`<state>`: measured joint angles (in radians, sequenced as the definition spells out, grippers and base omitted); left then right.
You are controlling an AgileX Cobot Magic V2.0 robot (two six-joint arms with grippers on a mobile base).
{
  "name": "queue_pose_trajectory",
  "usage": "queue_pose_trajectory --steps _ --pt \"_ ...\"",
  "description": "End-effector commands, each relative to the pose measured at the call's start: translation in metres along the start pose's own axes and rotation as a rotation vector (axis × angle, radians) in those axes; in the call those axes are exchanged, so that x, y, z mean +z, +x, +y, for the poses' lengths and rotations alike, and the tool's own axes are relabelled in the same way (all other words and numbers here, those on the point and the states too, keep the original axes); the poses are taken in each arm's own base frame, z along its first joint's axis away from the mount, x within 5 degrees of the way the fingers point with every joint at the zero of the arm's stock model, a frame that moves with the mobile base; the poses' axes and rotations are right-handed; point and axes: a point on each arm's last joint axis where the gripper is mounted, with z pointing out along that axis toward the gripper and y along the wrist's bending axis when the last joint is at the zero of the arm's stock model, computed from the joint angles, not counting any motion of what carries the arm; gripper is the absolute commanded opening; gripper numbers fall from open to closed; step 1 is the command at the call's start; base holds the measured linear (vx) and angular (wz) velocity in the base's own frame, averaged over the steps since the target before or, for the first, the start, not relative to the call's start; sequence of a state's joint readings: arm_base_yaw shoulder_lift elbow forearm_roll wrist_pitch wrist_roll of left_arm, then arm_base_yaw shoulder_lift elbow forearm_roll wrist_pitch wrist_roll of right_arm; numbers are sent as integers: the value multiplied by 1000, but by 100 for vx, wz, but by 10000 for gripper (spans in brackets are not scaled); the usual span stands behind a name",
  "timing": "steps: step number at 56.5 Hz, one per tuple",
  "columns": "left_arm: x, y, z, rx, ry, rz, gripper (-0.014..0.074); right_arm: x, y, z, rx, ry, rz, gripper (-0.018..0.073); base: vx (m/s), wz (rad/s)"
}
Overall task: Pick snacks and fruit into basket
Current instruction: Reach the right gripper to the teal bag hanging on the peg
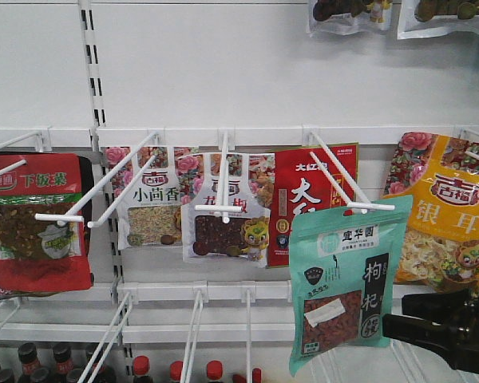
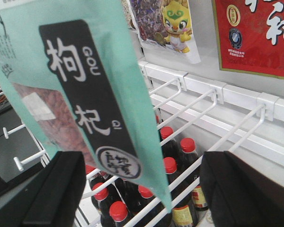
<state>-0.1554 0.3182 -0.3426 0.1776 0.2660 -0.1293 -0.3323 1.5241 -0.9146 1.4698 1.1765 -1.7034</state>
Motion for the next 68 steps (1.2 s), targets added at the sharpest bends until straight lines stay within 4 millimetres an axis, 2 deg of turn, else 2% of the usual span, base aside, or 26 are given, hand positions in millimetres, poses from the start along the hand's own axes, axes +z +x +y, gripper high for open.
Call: queue_pose_trajectory --steps 1,11,24,37,53,68 --pt "-3 -20 0 2 10 -125 11 -5 -28 12 -68 -88 -109 561 0 0" --pt "-3 -20 0 2 10 -125 11 -5 -45 6 -89 -88 -115 561 0 0" --pt "-3 -20 0 2 10 -125 11 11 -59 18 -127 -152 -108 561 0 0" --pt "-3 -20 0 2 10 -125 11 30 -57 24 -124 -214 -87 561 0 0" --pt "-3 -20 0 2 10 -125 11 29 -58 26 -95 -217 -74 561 0 0" --pt "-3 -20 0 2 10 -125 11 37 -62 52 -123 -279 -37 557 0 0"
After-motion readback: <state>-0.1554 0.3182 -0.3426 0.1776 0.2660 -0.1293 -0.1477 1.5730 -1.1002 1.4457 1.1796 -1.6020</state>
